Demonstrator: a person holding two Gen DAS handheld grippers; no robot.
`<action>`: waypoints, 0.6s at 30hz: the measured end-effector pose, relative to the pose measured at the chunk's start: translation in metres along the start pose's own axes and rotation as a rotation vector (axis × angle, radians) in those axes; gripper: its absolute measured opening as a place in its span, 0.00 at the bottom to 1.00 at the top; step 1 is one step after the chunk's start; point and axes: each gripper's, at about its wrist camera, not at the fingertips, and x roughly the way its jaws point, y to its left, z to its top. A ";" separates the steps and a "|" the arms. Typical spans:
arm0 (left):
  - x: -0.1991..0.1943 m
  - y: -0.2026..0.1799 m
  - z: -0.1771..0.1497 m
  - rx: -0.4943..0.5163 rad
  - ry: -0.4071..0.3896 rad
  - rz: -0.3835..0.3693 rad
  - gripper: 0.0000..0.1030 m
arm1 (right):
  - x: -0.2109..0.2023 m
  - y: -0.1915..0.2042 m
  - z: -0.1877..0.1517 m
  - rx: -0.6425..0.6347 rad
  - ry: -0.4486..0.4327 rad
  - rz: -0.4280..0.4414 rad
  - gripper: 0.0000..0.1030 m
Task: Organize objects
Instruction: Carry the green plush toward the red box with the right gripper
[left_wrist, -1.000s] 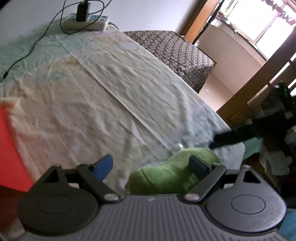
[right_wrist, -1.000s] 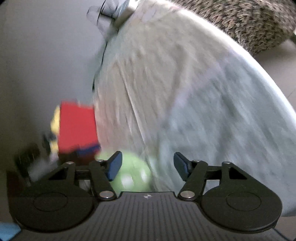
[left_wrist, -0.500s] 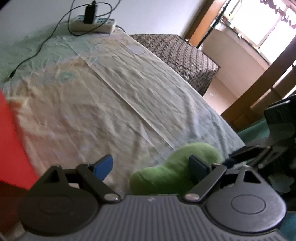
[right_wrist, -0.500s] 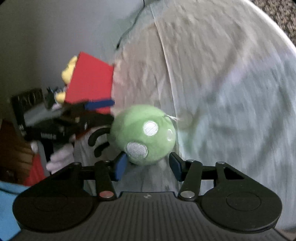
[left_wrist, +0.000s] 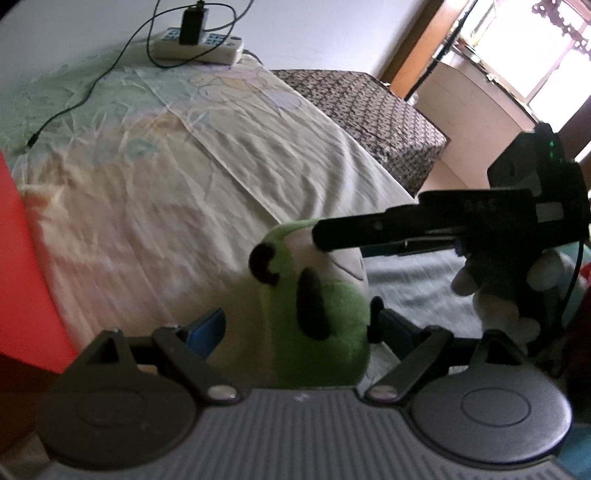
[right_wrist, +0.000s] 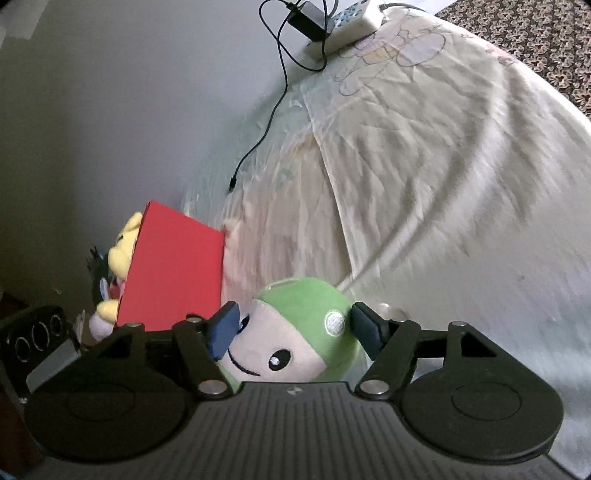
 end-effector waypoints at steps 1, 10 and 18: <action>0.001 0.002 0.003 -0.014 0.001 -0.002 0.91 | 0.004 0.000 0.001 -0.006 -0.005 0.001 0.69; 0.017 0.000 0.022 -0.022 0.041 0.038 0.93 | 0.031 0.008 0.011 -0.040 -0.014 0.027 0.70; 0.027 -0.002 0.024 -0.038 0.077 0.030 0.95 | 0.029 -0.002 0.015 0.004 0.006 0.051 0.65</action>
